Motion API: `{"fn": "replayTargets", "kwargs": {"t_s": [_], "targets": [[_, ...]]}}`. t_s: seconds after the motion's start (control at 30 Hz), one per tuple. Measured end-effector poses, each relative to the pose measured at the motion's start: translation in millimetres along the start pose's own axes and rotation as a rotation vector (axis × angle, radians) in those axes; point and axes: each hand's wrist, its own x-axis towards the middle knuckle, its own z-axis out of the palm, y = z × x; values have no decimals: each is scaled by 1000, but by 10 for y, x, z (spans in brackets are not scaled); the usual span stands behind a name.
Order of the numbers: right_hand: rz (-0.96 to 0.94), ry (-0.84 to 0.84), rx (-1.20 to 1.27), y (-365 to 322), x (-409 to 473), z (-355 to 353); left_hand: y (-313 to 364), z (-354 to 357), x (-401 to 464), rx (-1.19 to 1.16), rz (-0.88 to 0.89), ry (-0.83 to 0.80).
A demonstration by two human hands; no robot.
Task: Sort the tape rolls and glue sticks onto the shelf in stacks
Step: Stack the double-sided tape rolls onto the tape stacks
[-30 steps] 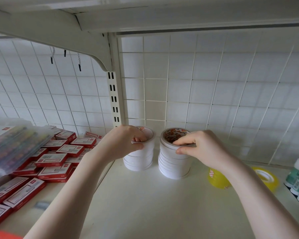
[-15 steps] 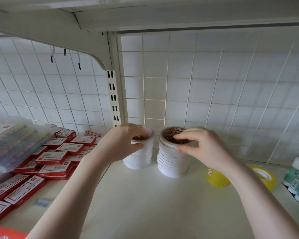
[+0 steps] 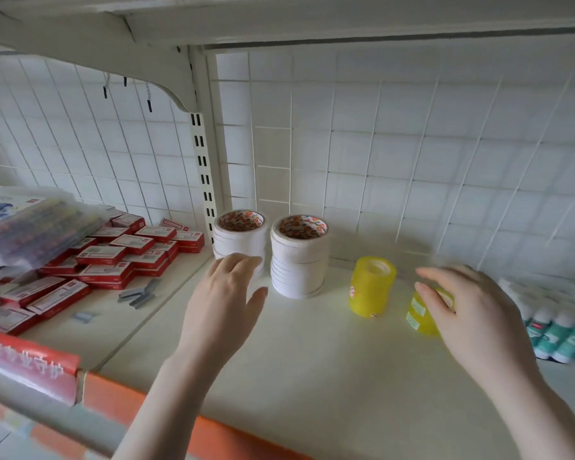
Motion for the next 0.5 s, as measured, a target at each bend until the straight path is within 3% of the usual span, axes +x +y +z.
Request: {"fn": "replayTargets", "kwargs": {"t_s": [0.23,0.5], "targets": [[0,29,-113,411,-511,-448,608,135,-405,-40,-26,-47],[167,87,-269,754,-1249,-974,1226,324,-656,-135,136,-132]]}}
